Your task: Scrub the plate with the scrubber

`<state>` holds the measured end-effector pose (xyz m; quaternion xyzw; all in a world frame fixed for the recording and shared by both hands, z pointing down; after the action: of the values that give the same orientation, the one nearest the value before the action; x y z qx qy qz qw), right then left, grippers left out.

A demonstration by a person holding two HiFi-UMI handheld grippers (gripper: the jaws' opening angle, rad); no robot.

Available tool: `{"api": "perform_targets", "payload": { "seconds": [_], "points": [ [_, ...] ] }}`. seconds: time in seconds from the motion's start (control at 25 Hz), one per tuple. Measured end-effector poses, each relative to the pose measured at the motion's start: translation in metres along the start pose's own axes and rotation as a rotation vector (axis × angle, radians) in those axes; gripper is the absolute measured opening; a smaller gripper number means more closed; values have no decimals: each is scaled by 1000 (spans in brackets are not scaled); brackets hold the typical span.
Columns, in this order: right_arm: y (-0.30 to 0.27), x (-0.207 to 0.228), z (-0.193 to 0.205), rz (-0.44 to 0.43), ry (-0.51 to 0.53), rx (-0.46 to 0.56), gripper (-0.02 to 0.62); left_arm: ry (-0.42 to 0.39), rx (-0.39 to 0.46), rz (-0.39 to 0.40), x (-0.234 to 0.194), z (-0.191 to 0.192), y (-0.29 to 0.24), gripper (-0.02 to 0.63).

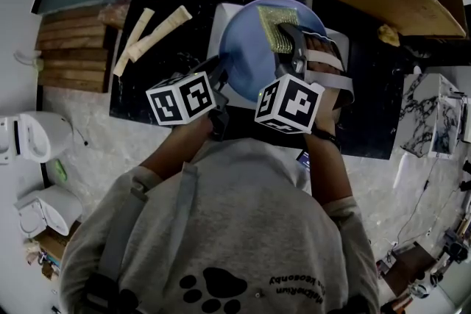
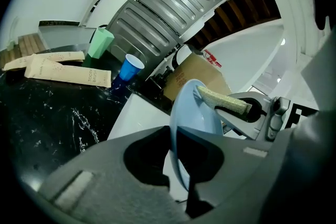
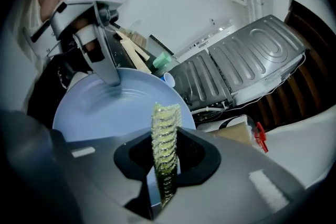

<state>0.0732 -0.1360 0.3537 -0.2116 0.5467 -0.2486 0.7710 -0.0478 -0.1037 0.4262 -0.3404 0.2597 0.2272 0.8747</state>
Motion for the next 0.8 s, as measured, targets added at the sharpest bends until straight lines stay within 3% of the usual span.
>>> {"api": "perform_targets", "payload": {
  "seconds": [0.16,0.36,0.8],
  "points": [
    [-13,-13,10,-44,11,-50,69,-4,-15,6,2,2,-1,31],
    [-18,-31,21,-145,-12,-87,69,19,-13,46,8,3,-3,32],
    [-4,-74,18,-375,-49,-123,69,63,11,51,4,-2,-2,38]
  ]
}}
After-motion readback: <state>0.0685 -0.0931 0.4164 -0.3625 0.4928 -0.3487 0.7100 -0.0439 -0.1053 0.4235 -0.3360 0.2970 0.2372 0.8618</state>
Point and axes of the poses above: the fingertips, and each gripper's own axes: y backward along the fingers, x to its right, z out of its underside, the point moved 4 cm from there along y, backward along the fingers, and after that the axes turned 7 degrees about -y, right-handed, at the moved point
